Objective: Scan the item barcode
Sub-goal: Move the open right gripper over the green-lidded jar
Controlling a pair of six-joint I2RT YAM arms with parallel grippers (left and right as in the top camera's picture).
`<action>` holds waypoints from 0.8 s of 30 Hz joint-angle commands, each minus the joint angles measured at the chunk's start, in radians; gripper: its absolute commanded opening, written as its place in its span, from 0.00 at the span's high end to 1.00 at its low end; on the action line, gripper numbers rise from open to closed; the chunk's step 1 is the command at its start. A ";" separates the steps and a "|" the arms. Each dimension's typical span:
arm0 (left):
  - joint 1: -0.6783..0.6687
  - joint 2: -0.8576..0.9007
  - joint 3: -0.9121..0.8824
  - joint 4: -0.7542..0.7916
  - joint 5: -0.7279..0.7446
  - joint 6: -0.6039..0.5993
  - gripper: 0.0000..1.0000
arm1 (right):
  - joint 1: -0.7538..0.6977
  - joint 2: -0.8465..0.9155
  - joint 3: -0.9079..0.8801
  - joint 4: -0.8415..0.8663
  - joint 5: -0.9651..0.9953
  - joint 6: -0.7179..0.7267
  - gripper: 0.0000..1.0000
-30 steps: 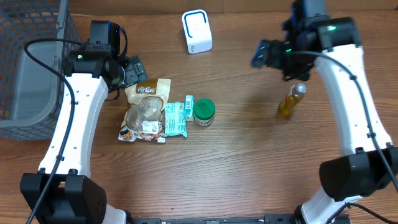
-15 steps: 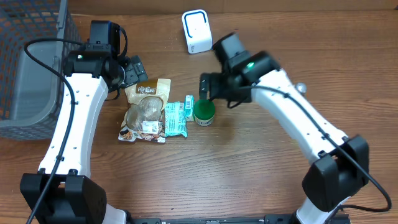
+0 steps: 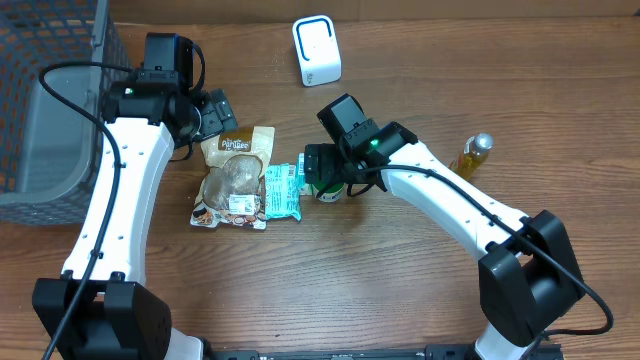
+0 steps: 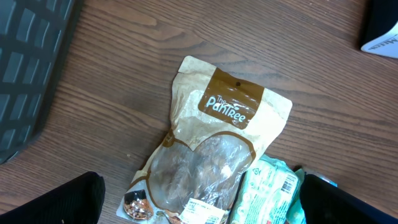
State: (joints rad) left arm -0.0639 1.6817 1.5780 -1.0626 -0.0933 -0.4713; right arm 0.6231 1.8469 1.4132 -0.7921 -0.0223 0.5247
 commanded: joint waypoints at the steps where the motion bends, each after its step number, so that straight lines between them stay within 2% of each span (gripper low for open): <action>1: -0.002 -0.006 0.012 0.000 -0.006 0.004 0.00 | -0.002 -0.005 -0.002 0.006 0.014 0.010 0.00; 21: -0.002 -0.006 0.012 0.000 -0.006 0.003 0.00 | -0.003 -0.005 -0.002 -0.005 0.022 0.008 0.00; 24: -0.002 -0.006 0.012 0.000 -0.007 0.004 0.00 | -0.003 -0.005 -0.002 -0.018 0.080 0.053 0.00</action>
State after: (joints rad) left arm -0.0639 1.6817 1.5780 -1.0626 -0.0933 -0.4713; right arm 0.6224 1.8469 1.4132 -0.8032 -0.0086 0.5301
